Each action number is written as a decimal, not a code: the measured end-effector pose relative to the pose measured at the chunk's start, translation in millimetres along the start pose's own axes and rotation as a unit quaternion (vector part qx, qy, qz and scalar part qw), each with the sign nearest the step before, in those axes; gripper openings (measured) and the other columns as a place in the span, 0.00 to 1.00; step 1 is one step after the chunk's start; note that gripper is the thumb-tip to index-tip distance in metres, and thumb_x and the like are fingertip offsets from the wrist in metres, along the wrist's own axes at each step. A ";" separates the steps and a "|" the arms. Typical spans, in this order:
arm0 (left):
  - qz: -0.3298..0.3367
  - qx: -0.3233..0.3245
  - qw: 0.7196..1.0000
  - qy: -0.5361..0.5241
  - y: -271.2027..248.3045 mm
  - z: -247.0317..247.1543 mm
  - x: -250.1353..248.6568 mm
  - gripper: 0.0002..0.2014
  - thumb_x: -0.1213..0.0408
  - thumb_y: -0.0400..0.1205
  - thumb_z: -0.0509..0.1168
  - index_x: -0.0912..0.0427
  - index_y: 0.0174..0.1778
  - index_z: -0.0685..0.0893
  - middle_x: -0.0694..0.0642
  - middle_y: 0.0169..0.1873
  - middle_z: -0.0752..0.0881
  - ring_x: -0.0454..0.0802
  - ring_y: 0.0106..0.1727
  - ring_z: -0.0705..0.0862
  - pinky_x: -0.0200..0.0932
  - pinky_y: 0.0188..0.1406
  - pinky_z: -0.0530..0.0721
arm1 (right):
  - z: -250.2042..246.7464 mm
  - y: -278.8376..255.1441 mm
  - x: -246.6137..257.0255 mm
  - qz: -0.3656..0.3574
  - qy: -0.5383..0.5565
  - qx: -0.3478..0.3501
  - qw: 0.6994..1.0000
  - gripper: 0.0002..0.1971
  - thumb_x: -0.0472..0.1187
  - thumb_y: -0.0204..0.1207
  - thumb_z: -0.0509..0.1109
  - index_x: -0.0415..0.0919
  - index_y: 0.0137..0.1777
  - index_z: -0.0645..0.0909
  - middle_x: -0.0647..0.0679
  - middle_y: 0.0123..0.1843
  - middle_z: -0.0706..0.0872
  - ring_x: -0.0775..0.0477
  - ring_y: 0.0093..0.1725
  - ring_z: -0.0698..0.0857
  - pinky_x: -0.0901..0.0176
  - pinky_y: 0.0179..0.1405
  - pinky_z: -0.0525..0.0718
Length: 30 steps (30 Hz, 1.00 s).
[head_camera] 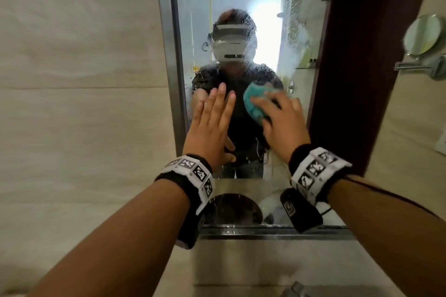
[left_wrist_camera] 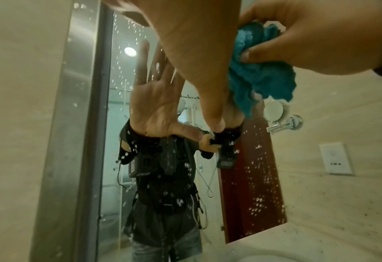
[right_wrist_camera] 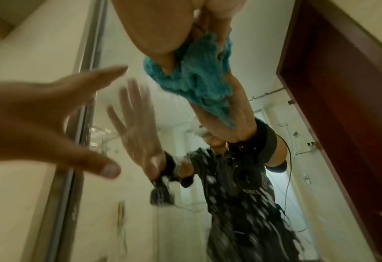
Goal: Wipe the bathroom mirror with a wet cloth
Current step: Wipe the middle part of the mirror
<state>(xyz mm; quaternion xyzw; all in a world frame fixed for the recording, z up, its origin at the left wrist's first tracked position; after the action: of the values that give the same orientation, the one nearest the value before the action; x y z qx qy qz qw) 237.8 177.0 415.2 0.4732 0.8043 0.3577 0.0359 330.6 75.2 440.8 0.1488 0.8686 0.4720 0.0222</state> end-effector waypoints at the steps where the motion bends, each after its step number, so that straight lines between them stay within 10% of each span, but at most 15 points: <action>1: -0.002 -0.003 1.000 0.011 0.2 4.9 1.0 0.65 0.37 0.68 0.71 0.59 0.80 0.28 0.60 0.79 0.27 0.57 0.81 0.30 0.56 0.82 0.40 | 14.5 -16.7 2.9 -0.024 -0.027 0.043 0.998 0.25 0.30 0.71 0.71 0.48 0.67 0.78 0.42 0.70 0.75 0.26 0.65 0.71 0.36 0.60 0.80; 6: 0.000 -0.011 1.000 0.020 1.0 12.4 4.7 0.63 0.43 0.69 0.72 0.59 0.79 0.28 0.60 0.80 0.29 0.57 0.81 0.30 0.54 0.81 0.37 | 50.4 -73.4 2.2 -0.147 -0.145 0.297 0.932 0.27 0.38 0.78 0.65 0.54 0.76 0.66 0.47 0.77 0.63 0.34 0.70 0.65 0.44 0.58 0.81; 12: 0.007 -0.030 0.999 0.029 0.8 11.7 6.5 0.64 0.43 0.67 0.74 0.58 0.80 0.30 0.59 0.81 0.33 0.57 0.82 0.34 0.52 0.80 0.34 | 8.1 -9.8 5.1 -0.011 -0.004 0.001 1.000 0.23 0.31 0.70 0.71 0.48 0.65 0.80 0.41 0.67 0.75 0.30 0.62 0.71 0.43 0.55 0.80; 18: 0.002 -0.020 0.999 0.039 0.0 10.2 4.9 0.63 0.41 0.68 0.72 0.59 0.80 0.29 0.60 0.80 0.31 0.56 0.81 0.32 0.52 0.80 0.33 | 69.1 -102.8 9.1 -0.126 -0.115 0.270 0.948 0.29 0.36 0.67 0.75 0.51 0.69 0.76 0.43 0.68 0.73 0.35 0.61 0.73 0.46 0.47 0.86; 21: 0.001 -0.030 0.999 0.042 -0.1 8.8 4.2 0.63 0.43 0.67 0.73 0.59 0.81 0.31 0.60 0.81 0.33 0.57 0.82 0.34 0.52 0.81 0.35 | 59.5 -78.2 4.9 -0.088 -0.074 0.228 0.967 0.27 0.36 0.72 0.72 0.51 0.71 0.73 0.43 0.71 0.68 0.35 0.66 0.69 0.46 0.54 0.83; 25: 0.000 -0.044 0.998 0.042 0.6 9.8 6.4 0.62 0.45 0.65 0.74 0.60 0.82 0.36 0.61 0.82 0.38 0.57 0.83 0.38 0.52 0.80 0.37 | 19.3 -24.3 -3.9 0.028 0.060 -0.010 0.998 0.25 0.31 0.71 0.72 0.49 0.68 0.78 0.43 0.66 0.73 0.36 0.64 0.71 0.52 0.62 0.75; 30: 0.002 -0.010 0.999 0.035 0.9 12.1 6.1 0.66 0.40 0.66 0.74 0.59 0.80 0.28 0.59 0.79 0.28 0.54 0.79 0.27 0.51 0.78 0.29 | 77.4 -107.8 2.0 -0.124 -0.010 0.144 0.982 0.25 0.40 0.67 0.77 0.46 0.64 0.76 0.41 0.61 0.72 0.36 0.52 0.82 0.45 0.43 0.89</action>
<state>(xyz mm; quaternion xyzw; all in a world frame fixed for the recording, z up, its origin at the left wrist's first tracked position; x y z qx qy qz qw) 239.8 188.7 408.5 0.4614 0.8005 0.3822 0.0113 316.9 83.8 309.1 0.0466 0.9390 0.3341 0.0675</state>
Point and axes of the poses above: each hand's wrist, its own y-axis towards the middle knuckle, its own z-axis out of the palm, x = y × z, the point moved 7 cm from there along y, towards the middle knuckle
